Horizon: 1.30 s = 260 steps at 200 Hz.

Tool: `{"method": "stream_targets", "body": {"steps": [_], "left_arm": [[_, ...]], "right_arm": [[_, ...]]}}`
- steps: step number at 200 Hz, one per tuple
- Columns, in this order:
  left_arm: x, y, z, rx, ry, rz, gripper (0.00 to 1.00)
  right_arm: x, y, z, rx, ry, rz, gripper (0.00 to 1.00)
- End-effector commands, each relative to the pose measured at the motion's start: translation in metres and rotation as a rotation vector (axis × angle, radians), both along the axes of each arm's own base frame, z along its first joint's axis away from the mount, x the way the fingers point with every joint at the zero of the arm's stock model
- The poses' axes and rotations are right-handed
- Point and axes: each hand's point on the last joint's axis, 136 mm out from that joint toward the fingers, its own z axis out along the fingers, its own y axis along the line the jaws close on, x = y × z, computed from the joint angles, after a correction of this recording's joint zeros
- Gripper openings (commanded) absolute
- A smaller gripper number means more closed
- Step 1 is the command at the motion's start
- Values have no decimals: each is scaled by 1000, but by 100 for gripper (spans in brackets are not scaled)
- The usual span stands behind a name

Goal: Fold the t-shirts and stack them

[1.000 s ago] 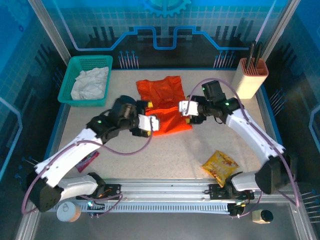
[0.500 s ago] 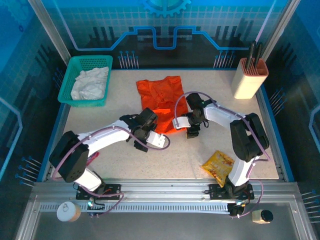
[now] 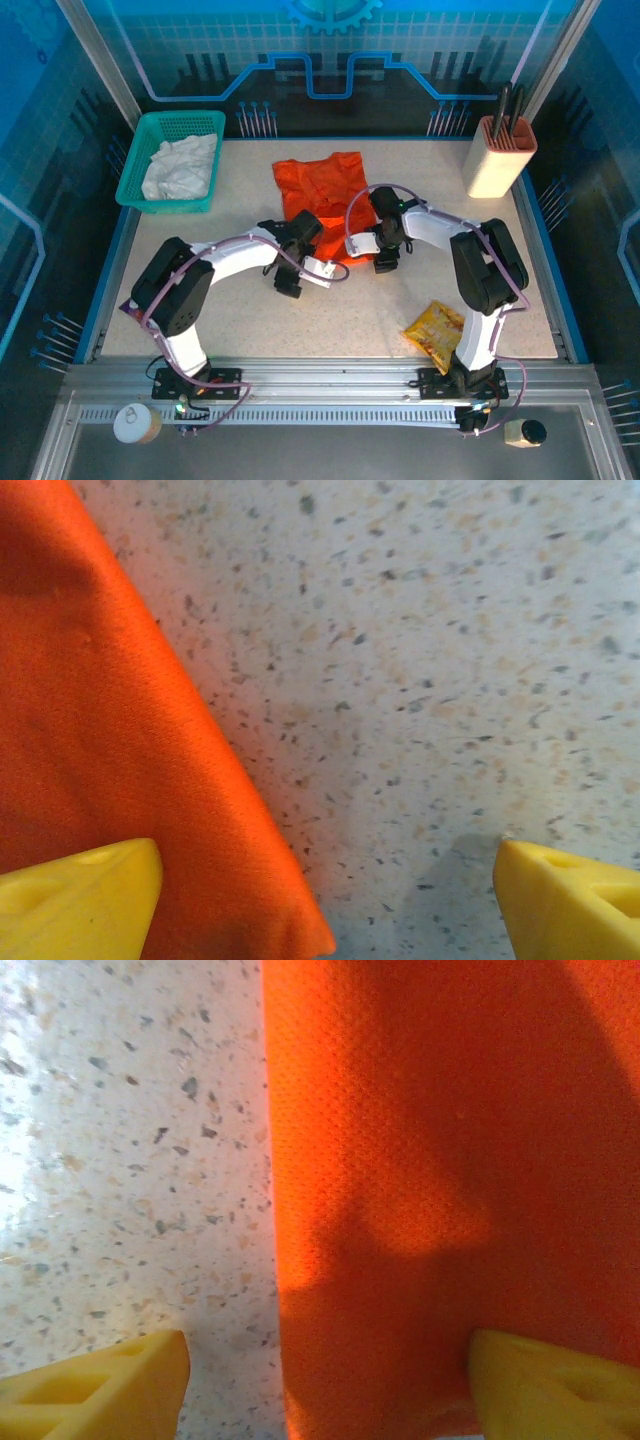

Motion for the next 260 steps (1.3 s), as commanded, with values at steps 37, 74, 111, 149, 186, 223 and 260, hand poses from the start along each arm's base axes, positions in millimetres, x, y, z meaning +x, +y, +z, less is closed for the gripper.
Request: {"method": "stream_targets", "body": {"steps": [37,74,111,149,186,223,260], "left_arm": [[14,4,-14,39,33,45,86],[16,2,-31,63,69,61,82],[48,-2,-48,62,-71,84,73],[51,4,-53,79,-121,86,49],[41,9,-31,41,-163,93,26],[32,10,5,-9,-211,112,0],[6,14,32,-4,-224,114,0]], "right_arm": [[5,-4,-16,-76,34,4,66],[2,0,-23,-66,52,-3,54],[0,2,-27,-61,66,-20,35],[1,11,-24,-30,42,-61,19],[-10,15,-16,9,7,-126,3],[-37,22,1,69,-42,-179,0],[-65,30,29,145,-96,-193,0]]}}
